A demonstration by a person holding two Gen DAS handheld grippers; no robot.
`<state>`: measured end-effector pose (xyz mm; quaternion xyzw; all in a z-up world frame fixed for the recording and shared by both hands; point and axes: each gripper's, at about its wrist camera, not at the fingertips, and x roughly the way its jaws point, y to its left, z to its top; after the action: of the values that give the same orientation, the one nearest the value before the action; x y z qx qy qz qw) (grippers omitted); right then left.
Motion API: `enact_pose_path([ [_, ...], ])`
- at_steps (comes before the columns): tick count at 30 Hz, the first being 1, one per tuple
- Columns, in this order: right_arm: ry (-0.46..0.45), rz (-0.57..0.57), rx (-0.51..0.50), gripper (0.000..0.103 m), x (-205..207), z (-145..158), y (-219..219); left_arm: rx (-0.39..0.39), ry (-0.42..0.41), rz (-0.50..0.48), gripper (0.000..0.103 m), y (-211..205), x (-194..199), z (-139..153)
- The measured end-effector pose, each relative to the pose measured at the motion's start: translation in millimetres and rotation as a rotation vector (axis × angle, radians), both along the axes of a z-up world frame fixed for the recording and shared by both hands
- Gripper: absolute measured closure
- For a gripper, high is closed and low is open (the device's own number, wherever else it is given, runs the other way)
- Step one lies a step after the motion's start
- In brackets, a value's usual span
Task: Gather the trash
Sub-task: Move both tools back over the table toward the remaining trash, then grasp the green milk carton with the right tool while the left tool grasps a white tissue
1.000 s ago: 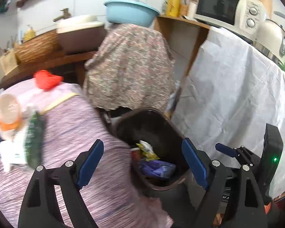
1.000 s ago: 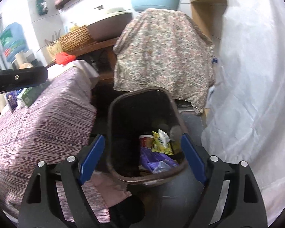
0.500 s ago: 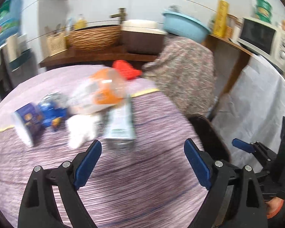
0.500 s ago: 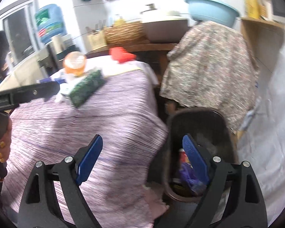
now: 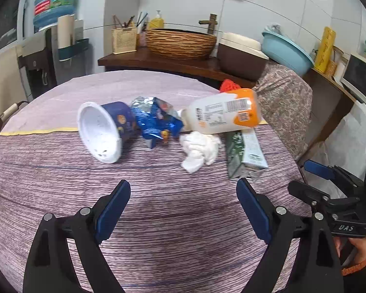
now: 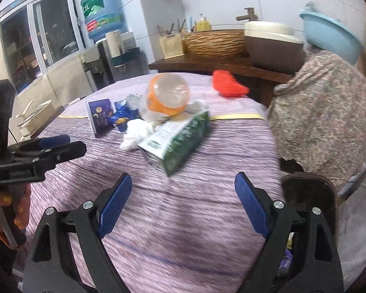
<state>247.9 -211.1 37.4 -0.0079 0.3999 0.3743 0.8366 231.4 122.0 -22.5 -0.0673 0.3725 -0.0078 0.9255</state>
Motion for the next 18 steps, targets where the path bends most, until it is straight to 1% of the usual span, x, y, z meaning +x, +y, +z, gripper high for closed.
enact_pose_path([
  [6,0.054,-0.009,-0.036,0.017,16.3,-1.6,46.4,-0.002,-0.008,0.036,0.016,21.0,-5.5,0.4],
  [10,0.089,-0.056,-0.075,0.017,27.2,-8.5,71.4,-0.017,-0.009,0.047,0.016,29.9,-8.2,-0.7],
  [14,0.086,-0.105,-0.127,0.018,34.0,-20.3,84.2,-0.024,-0.006,0.051,0.016,36.2,-8.1,-3.0],
  [18,0.116,-0.136,-0.136,0.028,42.2,-33.4,88.0,-0.031,-0.007,0.049,0.016,39.3,-8.4,-4.6],
])
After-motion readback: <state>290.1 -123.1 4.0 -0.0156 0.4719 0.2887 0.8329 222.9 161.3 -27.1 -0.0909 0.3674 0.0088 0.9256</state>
